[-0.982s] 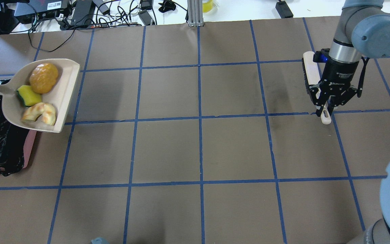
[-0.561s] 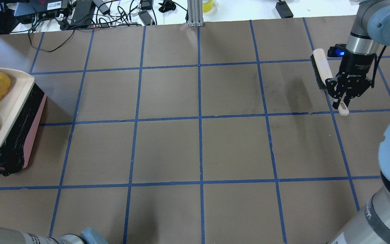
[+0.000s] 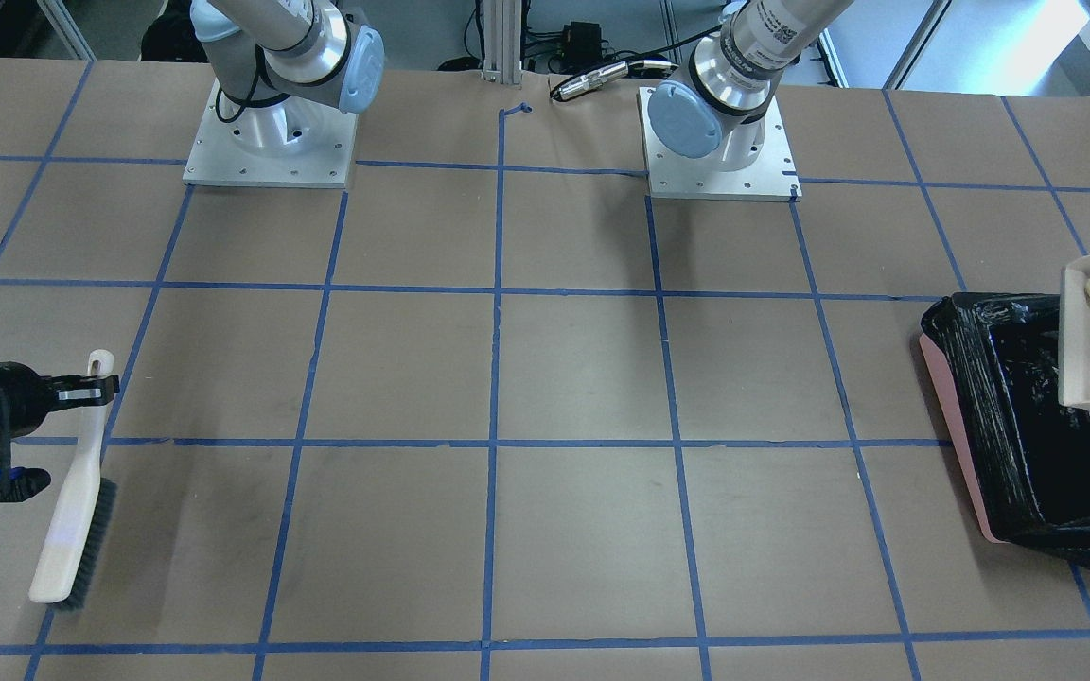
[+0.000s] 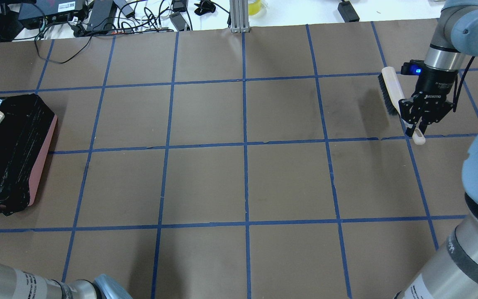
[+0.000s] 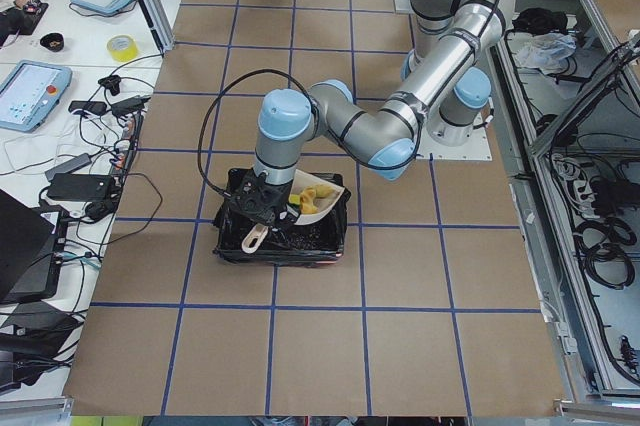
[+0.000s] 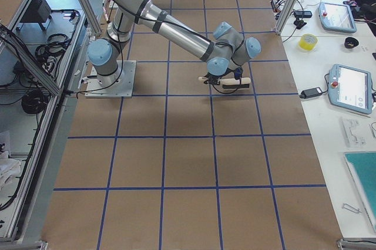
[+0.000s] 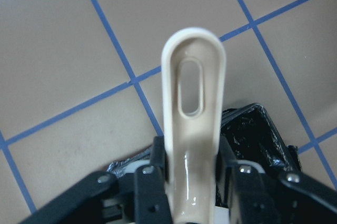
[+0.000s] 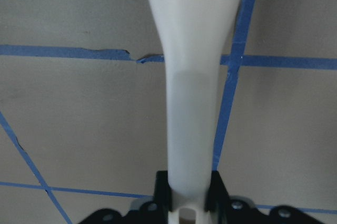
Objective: Sweep and dump trash into bin
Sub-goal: 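Tip the dustpan over the trash bag with left gripper while right carries brush back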
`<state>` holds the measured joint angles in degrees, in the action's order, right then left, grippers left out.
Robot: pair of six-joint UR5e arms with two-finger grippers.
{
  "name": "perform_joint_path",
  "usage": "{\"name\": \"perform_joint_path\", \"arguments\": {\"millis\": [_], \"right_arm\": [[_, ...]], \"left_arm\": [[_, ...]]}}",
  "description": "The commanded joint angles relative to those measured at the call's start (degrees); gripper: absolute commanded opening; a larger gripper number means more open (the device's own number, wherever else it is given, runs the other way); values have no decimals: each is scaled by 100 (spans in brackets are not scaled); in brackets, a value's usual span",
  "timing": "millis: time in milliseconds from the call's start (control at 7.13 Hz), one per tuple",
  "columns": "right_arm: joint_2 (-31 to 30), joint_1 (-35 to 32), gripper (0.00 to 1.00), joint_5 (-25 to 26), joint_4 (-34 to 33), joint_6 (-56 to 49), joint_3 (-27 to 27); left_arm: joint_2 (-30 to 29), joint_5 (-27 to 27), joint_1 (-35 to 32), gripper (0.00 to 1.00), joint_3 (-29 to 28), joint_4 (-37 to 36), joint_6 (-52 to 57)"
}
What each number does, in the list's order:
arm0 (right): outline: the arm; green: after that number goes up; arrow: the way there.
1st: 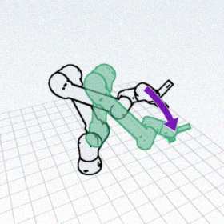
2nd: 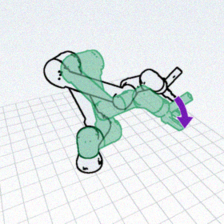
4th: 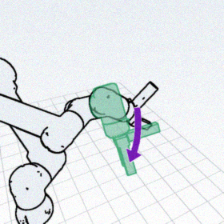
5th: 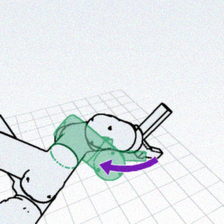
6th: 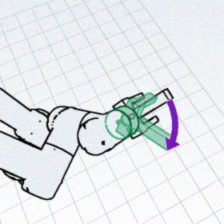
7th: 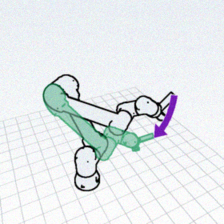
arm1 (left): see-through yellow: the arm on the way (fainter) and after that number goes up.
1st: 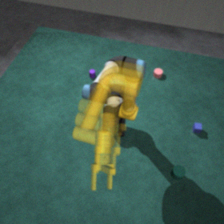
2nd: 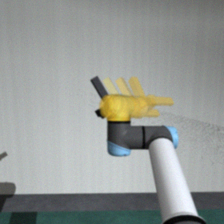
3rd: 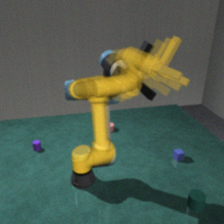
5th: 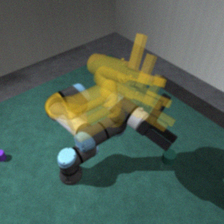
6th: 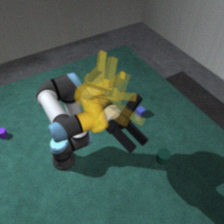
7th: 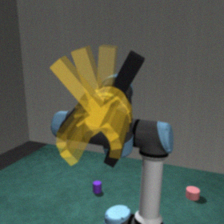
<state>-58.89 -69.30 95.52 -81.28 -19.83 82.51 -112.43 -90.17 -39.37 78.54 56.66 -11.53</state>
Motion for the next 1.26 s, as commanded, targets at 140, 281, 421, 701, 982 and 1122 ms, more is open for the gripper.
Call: {"name": "perform_joint_path", "arguments": {"millis": [140,281,421,701,982,1122], "right_arm": [[89,48,0,1,-11,-29,124],[54,66,0,2,-89,32,230],[71,75,0,2,-246,-3,248],[88,75,69,-7,-431,-3,248],[80,75,96,11,-643,32,248],[45,75,99,11,-635,32,222]], "left_arm": [[-323,333,8,0,74,-1384,661],[-323,595,0,0,91,-1577,696],[-323,1085,-1,0,109,-2014,1018],[-209,1159,-18,0,214,-2306,1457],[-52,1441,-123,0,223,-2870,1645],[62,1432,-289,0,223,-2932,1776]]}}
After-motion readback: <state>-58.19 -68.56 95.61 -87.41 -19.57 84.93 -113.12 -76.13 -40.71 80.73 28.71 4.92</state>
